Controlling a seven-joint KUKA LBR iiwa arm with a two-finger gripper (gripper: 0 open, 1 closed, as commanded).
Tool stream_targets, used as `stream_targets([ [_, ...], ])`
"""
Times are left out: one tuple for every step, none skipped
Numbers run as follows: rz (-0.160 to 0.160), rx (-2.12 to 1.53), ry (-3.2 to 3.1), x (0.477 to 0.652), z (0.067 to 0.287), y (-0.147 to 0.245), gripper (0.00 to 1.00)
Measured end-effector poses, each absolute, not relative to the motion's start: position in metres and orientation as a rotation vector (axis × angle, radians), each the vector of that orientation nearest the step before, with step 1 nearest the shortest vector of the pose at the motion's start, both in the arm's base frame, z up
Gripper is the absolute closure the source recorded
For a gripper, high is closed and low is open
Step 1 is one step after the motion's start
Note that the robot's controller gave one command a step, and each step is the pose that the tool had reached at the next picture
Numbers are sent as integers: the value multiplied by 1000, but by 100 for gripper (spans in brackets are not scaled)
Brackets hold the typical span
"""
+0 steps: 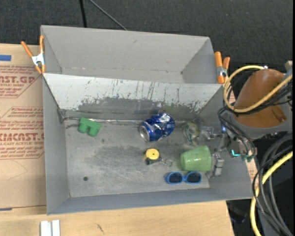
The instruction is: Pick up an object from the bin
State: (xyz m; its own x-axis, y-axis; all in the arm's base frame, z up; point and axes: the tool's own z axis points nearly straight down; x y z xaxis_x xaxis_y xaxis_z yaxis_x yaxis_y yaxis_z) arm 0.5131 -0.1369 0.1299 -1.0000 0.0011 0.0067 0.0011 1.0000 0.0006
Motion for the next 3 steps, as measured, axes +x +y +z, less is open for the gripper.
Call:
stream_targets([
  [-4,67,-3134,509,65,-110,0],
  [0,65,-3141,511,69,-111,100],
  [5,77,-3147,504,162,-121,100],
])
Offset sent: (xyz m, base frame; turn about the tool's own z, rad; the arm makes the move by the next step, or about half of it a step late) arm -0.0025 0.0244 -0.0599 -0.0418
